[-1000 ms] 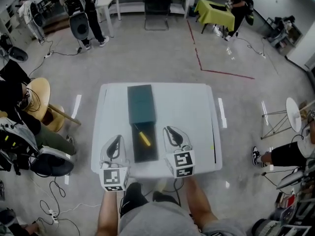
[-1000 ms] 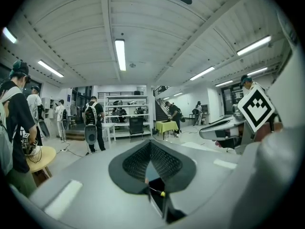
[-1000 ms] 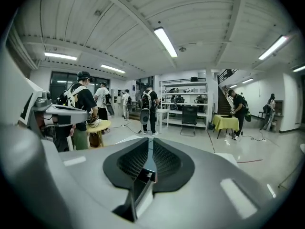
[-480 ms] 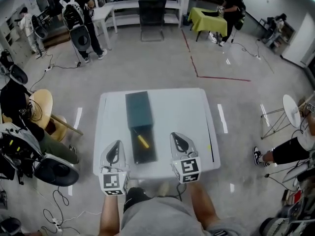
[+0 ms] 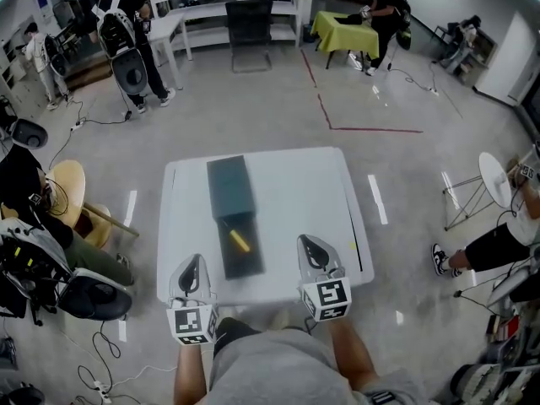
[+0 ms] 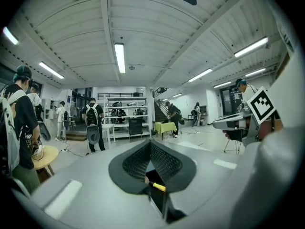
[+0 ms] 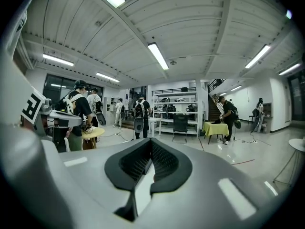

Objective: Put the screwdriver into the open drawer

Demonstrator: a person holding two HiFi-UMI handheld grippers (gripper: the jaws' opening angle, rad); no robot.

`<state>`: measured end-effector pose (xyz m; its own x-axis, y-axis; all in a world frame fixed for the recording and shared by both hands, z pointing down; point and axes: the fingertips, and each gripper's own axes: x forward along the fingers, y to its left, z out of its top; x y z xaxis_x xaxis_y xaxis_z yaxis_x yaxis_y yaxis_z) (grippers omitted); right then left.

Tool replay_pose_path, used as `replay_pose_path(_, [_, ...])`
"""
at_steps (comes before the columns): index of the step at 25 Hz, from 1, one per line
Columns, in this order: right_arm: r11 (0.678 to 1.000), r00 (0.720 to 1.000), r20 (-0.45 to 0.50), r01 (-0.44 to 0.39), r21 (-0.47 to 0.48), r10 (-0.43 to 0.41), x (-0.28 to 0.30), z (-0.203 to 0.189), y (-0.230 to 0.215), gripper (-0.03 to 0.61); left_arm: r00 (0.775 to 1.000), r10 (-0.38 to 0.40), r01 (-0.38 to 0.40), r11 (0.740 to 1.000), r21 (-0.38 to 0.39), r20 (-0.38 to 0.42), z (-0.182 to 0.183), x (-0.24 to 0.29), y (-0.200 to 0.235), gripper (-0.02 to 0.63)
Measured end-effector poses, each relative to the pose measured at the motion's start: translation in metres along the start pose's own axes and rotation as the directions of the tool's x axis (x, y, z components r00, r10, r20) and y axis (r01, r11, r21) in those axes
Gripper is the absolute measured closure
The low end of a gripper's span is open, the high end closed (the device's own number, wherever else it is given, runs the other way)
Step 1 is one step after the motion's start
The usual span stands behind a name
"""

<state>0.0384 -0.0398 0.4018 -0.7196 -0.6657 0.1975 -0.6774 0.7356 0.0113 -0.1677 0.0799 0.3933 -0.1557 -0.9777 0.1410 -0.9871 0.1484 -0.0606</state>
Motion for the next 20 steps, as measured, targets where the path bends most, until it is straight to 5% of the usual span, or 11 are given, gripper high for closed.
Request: replay_pose_path(20, [1.000,1.000,-0.015,0.024,-0.005,-0.024,-0.015,-0.013,-0.007,0.575,0.999,-0.030,0.030,0.999,0.016,-0.020,-0.004,-0.003,-0.015,0.602])
